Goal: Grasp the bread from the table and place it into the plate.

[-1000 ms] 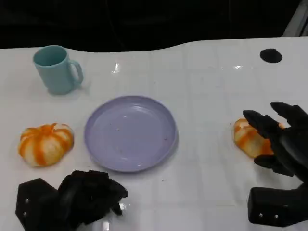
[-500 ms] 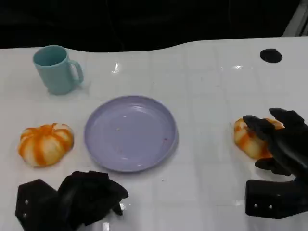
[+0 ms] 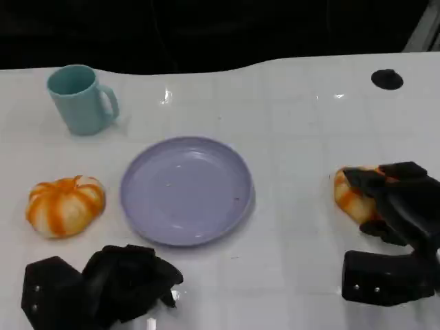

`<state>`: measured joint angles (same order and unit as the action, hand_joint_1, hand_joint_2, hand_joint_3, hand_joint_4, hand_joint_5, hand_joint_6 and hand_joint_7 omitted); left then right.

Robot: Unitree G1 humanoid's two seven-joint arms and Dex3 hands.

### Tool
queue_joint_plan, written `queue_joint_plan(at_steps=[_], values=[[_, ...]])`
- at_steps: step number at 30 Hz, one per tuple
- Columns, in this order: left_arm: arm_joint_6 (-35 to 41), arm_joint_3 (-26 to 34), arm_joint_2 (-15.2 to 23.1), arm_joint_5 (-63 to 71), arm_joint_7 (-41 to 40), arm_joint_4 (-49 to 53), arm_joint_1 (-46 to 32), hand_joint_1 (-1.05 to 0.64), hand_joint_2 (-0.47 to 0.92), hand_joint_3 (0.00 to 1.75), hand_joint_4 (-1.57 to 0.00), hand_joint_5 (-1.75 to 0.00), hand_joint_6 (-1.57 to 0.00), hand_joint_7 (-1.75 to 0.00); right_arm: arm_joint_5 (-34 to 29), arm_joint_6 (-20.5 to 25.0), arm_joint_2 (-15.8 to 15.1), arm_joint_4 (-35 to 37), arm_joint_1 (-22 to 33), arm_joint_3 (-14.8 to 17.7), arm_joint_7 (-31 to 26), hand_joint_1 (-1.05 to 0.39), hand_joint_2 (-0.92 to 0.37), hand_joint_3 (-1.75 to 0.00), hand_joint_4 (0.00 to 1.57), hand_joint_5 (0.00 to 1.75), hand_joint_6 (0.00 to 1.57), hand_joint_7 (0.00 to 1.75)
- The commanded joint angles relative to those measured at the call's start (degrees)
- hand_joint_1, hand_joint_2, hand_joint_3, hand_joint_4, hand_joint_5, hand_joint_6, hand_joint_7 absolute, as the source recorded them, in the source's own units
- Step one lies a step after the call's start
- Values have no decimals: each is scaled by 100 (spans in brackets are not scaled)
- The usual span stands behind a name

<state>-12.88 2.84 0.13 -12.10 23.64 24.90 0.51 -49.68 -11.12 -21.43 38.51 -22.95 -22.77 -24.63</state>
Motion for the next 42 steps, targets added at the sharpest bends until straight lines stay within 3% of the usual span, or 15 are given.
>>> queue_joint_plan(at_steps=[1, 2, 4, 9, 16, 21, 29, 42], values=[[74, 8, 54, 39, -77, -32, -109, -105, 63, 26, -89, -152, -151, -42, 241, -480, 14, 411, -214, 38, -598, -13, -74, -45, 97, 157, 114, 75], [65, 6, 49, 44, -82, -34, -115, -105, 63, 26, -89, -152, -151, -42, 242, -547, 11, 472, -234, 16, -706, -13, -61, -68, 96, 166, 103, 106], [50, 0, 38, 54, -92, -37, -129, -105, 63, 26, -89, -152, -151, -42, 238, -608, 6, 515, -252, -14, -835, -11, -44, -97, 93, 173, 91, 135], [-26, -40, 31, 101, -98, -32, -169, -105, 64, 26, -89, -151, -151, -43, 241, -743, -4, 513, -237, -48, -1146, -10, -34, -113, 94, 175, 81, 160], [-50, -34, 13, 68, -78, -10, -172, -105, 64, 26, -89, -152, -151, -43, 282, -943, 39, 475, -250, -23, -1587, -10, -26, -134, 99, 175, 86, 162], [-40, -43, 23, 90, -87, -15, -154, -105, 64, 26, -89, -151, -151, -43, 339, -1045, 82, 360, -260, 7, -1658, -9, -26, -135, 100, 175, 82, 169], [-9, -48, 37, 78, -72, -8, -126, -105, 63, 26, -89, -152, -150, -43, 502, -1248, 126, -255, -165, 45, -1541, 3, -15, -144, 103, 175, 86, 168], [-42, -68, 39, 87, -57, 58, -89, -105, 64, 26, -89, -152, -150, -43, 997, -1387, 649, -1186, -188, -11, -339, 9, -6, -163, 109, 175, 94, 156]])
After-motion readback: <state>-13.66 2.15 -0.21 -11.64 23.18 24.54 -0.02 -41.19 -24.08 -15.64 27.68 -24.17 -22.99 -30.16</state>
